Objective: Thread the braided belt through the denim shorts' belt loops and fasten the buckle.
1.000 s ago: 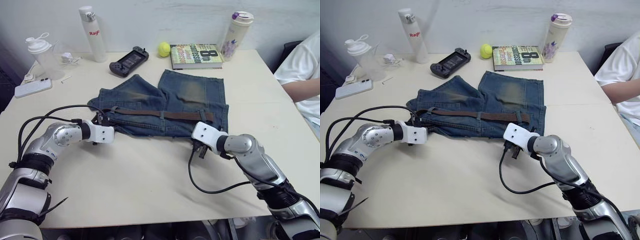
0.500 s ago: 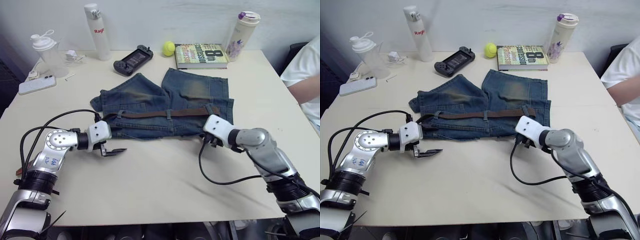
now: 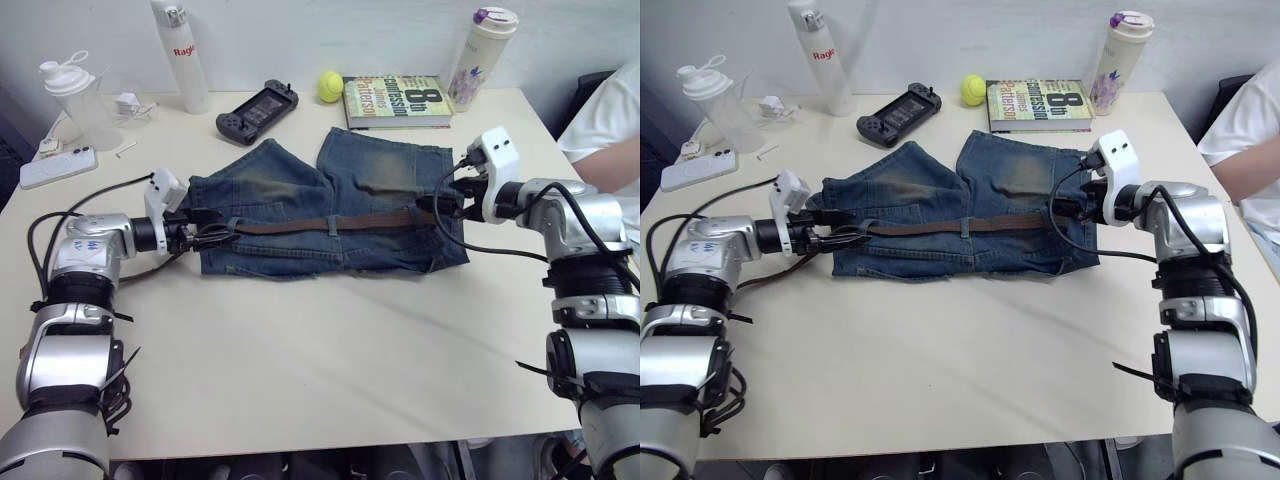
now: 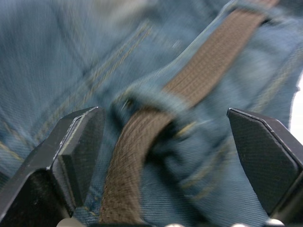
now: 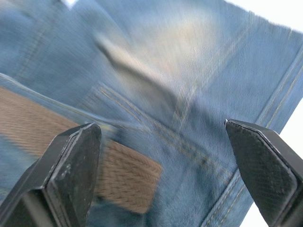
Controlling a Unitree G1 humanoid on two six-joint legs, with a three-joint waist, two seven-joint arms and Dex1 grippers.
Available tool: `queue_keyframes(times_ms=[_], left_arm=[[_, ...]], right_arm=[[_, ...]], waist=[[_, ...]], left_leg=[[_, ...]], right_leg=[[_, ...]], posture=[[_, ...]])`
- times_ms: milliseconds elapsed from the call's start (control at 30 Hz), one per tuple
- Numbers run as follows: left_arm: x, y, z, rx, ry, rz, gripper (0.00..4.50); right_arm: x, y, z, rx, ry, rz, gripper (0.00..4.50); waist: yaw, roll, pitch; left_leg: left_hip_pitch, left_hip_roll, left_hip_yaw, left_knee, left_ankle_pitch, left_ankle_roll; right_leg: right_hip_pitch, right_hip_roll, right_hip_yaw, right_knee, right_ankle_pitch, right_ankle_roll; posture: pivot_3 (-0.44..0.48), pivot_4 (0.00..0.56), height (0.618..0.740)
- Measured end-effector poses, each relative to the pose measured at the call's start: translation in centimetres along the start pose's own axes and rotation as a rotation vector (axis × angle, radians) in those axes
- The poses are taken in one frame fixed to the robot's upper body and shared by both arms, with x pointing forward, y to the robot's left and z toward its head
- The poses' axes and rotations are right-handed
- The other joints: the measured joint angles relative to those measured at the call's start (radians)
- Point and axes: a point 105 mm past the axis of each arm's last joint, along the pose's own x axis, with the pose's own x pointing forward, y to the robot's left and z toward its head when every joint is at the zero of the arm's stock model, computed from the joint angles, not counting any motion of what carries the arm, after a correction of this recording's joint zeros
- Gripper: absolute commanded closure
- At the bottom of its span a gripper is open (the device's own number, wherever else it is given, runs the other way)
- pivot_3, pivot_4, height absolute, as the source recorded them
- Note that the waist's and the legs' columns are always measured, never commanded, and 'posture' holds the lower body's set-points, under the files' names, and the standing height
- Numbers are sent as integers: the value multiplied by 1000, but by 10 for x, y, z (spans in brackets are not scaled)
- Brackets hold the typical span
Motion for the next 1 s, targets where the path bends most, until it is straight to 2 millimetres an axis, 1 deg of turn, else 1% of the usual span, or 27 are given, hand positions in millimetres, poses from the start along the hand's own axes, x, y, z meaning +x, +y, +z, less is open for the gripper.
queue_keyframes(times_ms=[33,133,233,267,300,333,367,400,533,567,600,900,933,1000], left_arm=[[3,0,2,-10,-2,-3,0],[14,1,8,-31,-2,14,0],[23,-1,6,-84,-12,5,0],[23,-1,6,-94,-16,6,0],[23,-1,6,-97,-17,7,0],[23,-1,5,-96,-15,7,517],[23,-1,5,-93,-9,6,807],[23,-1,4,-92,-7,3,1212],[22,-1,4,-69,3,0,3143],[22,-1,4,-62,4,0,3521],[22,-1,5,-52,4,-1,3528],[22,-3,10,55,3,-17,3528],[22,-4,11,79,-3,-20,3528],[19,-5,16,176,-56,-10,3528]], right_arm=[[4,0,-4,27,16,13,34],[12,8,-8,71,39,85,34],[14,11,-14,101,56,129,34],[15,11,-17,110,63,138,417],[15,11,-17,110,63,139,521],[15,12,-17,110,61,142,657],[15,12,-17,110,60,146,1119],[16,13,-17,111,59,148,1545],[17,15,-14,105,43,154,3567],[17,16,-13,104,40,157,3996],[17,16,-13,100,38,158,4231],[15,20,-10,42,-1,172,4235],[12,21,-8,30,-16,175,4235],[-1,27,-4,-29,-74,207,4235]], waist=[[-2,0,0],[-3,0,0],[-5,0,0],[-6,0,0],[-6,0,0],[-6,0,0],[-6,0,0],[-6,0,0],[-5,0,0],[-5,0,0],[-5,0,0],[-5,0,0],[-5,0,0],[-4,0,0]], left_leg=[[-1,-1,0,-1,0,1],[-1,-1,1,0,1,2],[-1,-1,1,0,1,2],[-1,-1,1,1,1,2],[-1,-1,1,1,1,2],[-1,-1,2,1,1,2],[-1,-1,1,2,1,1],[-1,-1,1,2,1,1],[-1,-1,1,3,1,1],[-1,-1,1,3,1,1],[-1,-1,1,3,1,1],[-1,-1,2,3,1,1],[-1,-1,2,3,1,1],[-2,0,1,4,1,1]], right_leg=[[-1,1,-2,0,0,0],[-2,0,-4,0,1,1],[-2,0,-4,1,1,1],[-3,-1,-4,3,1,1],[-3,-1,-3,4,1,1],[-3,-2,-3,5,1,1],[-3,-2,-3,6,1,1],[-3,-2,-2,7,1,1],[-4,-2,0,8,1,1],[-4,-2,0,8,1,1],[-4,-2,0,9,1,1],[-5,-2,2,10,1,1],[-6,-2,2,10,1,1],[-6,-3,3,10,1,1]], posture=[[0,150,740],[0,150,740],[0,150,740],[0,150,740],[0,150,740],[0,150,740],[0,150,740],[0,150,740],[0,150,740],[0,150,740],[0,150,740],[0,150,740],[0,150,740],[0,150,740]])
